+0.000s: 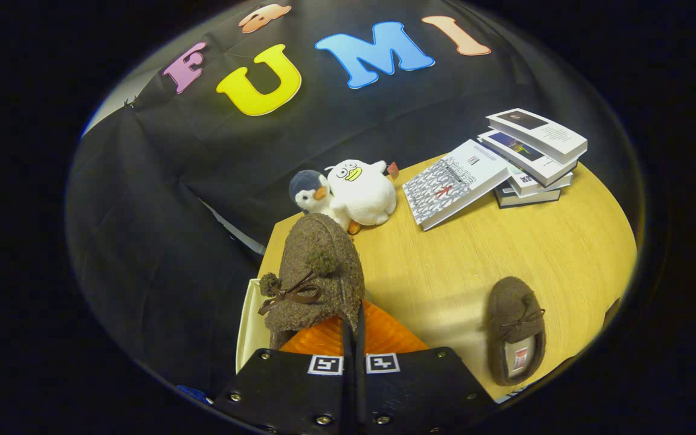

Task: Open the storage box then place both shoes into the box .Put the left shoe in first, then the right shoe, with the right side of both shoes facing outward in a uniform manner.

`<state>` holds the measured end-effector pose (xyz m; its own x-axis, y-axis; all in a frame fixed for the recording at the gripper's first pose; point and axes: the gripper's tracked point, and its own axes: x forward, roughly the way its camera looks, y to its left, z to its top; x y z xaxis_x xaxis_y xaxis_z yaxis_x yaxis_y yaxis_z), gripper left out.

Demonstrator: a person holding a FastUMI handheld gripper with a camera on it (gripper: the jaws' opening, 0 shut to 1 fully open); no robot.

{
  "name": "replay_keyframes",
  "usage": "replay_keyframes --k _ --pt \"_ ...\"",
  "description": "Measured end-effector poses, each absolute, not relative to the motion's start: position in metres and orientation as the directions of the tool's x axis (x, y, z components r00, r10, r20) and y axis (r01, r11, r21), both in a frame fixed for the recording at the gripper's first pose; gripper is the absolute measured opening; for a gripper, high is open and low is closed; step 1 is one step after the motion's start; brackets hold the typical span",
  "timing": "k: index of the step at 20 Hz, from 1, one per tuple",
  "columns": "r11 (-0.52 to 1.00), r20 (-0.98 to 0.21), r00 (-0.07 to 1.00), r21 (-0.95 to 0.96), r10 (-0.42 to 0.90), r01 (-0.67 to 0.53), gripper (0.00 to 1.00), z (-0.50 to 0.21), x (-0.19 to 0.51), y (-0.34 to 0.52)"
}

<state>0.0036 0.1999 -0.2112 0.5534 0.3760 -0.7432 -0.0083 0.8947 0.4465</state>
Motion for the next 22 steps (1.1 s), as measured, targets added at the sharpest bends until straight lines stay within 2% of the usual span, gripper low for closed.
replay_keyframes --k 11,22 --pt "0.883 -0.748 0.514 0.468 0.42 -0.04 0.0 -0.241 -0.002 0.297" --pt "0.904 -0.801 0.448 0.426 0.397 -0.04 0.0 -0.298 -0.028 0.342"
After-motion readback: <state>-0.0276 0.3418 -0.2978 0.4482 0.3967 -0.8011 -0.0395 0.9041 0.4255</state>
